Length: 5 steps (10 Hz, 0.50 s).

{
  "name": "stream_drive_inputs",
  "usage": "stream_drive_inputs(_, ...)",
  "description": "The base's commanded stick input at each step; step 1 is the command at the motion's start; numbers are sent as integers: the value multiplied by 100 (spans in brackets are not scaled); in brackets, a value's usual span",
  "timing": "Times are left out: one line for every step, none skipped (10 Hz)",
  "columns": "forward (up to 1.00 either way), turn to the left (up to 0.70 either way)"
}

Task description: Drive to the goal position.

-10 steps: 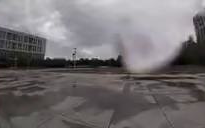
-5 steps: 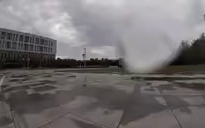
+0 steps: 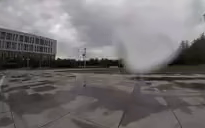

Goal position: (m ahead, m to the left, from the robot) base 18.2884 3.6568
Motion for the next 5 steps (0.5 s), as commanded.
stream_drive_inputs(70,35)
stream_drive_inputs(70,35)
stream_drive_inputs(70,35)
stream_drive_inputs(70,35)
stream_drive_inputs(70,35)
